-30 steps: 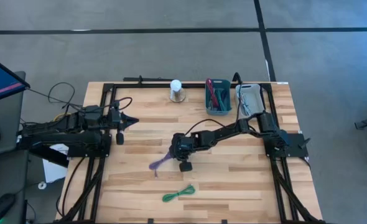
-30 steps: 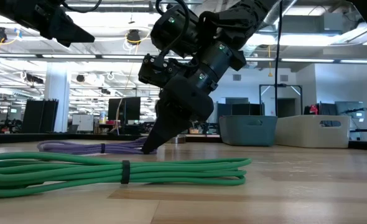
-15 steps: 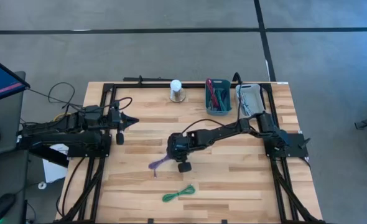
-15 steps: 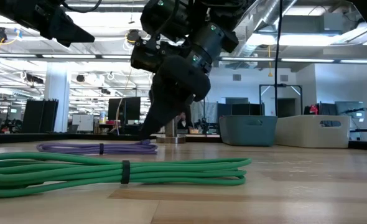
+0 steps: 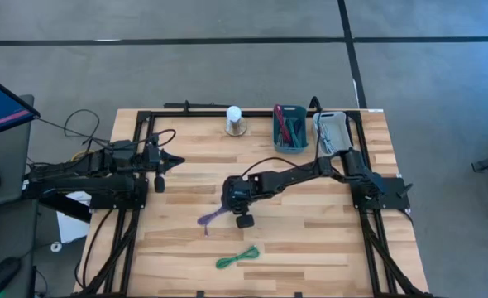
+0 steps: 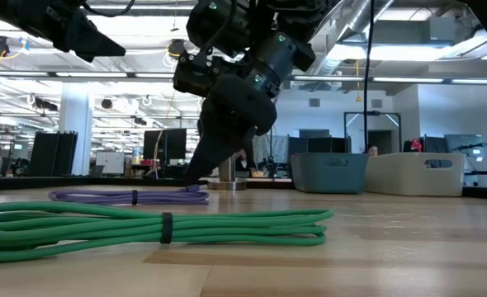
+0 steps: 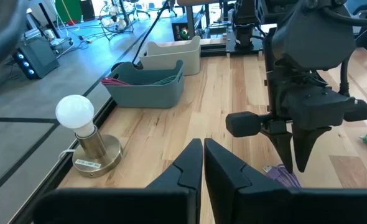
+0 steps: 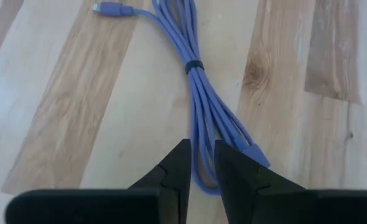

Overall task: Pick & Place USB Port
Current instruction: Put the purple charger cable into the gray bin

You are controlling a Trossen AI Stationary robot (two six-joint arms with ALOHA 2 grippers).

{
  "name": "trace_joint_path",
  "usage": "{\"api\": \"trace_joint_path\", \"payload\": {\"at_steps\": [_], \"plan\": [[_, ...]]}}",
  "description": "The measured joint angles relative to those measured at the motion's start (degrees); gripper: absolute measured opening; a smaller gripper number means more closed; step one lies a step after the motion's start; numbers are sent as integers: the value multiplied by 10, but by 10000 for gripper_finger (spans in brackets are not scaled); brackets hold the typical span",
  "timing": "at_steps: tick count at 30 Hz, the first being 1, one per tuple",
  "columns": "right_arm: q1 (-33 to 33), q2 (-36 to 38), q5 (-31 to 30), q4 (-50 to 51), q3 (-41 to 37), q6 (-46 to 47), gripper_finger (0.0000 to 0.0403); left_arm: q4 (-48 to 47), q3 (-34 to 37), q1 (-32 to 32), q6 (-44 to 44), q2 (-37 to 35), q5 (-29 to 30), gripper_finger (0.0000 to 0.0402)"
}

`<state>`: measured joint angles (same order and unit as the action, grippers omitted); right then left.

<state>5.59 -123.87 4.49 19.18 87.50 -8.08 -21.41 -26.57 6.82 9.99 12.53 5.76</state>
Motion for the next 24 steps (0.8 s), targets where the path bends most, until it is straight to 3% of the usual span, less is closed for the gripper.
{"api": "trace_joint_path", "payload": {"at_steps": [24], "plan": [[-1, -2, 1, -1, 1, 21, 64, 0, 0, 0, 0, 0, 0, 17]]}}
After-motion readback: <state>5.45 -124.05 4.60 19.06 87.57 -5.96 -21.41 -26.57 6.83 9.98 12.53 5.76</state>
